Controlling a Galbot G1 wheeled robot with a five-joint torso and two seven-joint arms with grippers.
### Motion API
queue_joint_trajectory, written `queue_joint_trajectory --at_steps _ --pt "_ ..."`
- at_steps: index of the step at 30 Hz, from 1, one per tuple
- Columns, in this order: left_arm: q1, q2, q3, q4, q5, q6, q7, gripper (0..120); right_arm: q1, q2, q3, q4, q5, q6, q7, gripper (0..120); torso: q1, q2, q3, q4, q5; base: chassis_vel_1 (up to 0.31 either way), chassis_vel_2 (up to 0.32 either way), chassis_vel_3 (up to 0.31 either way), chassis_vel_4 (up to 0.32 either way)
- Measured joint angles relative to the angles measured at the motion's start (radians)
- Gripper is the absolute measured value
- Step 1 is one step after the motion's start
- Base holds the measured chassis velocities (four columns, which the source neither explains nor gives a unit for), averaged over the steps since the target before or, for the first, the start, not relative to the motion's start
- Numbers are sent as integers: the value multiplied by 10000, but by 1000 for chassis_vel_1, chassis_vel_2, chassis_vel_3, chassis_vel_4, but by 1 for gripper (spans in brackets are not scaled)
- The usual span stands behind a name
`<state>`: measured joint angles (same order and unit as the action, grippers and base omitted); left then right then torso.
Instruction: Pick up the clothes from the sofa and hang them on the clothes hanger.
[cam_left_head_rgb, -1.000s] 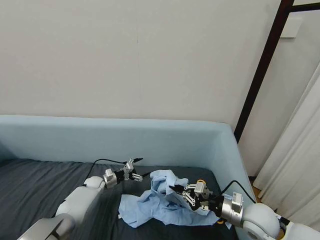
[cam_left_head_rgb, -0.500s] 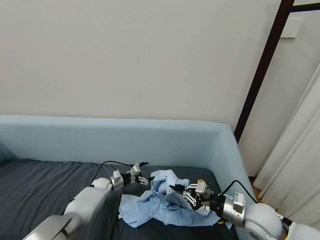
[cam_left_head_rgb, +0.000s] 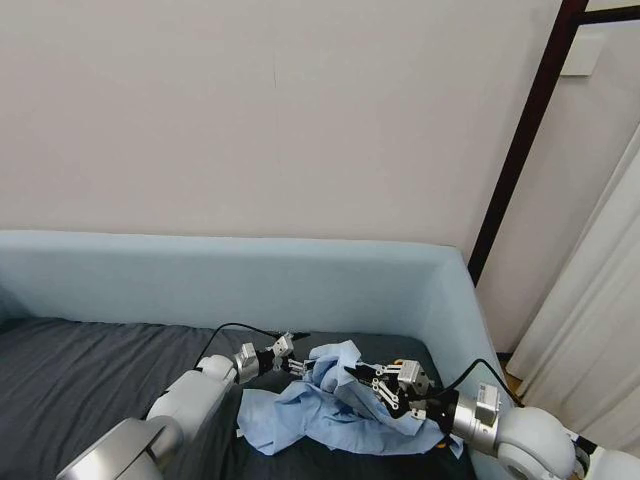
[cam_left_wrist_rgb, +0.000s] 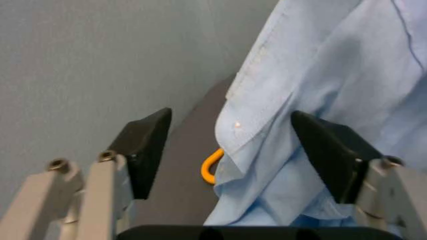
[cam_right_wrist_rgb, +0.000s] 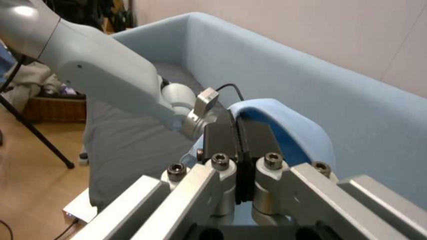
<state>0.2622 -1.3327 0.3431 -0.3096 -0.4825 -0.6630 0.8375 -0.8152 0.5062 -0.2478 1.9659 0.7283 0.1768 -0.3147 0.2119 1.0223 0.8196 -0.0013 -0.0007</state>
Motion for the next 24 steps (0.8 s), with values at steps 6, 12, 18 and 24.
queue_joint_trajectory --at_steps 6,12,18,24 --pt "-63 -391 -123 467 10 15 13 45 12 -60 29 142 103 0 44 0 0 0 -1 -2 0 0 0 0 0" --pt "-89 -482 -161 627 11 25 -57 26 -138 -149 165 200 139 1 47 0 0 0 0 -3 0 0 0 0 0" --pt "-72 -453 -174 686 5 56 -182 3 -389 -168 344 321 163 3 47 0 0 0 0 1 -1 0 0 0 0" --pt "1 -401 -214 522 -95 53 -256 0 -777 -232 689 391 142 3 44 0 0 0 0 -3 -1 0 0 0 0"
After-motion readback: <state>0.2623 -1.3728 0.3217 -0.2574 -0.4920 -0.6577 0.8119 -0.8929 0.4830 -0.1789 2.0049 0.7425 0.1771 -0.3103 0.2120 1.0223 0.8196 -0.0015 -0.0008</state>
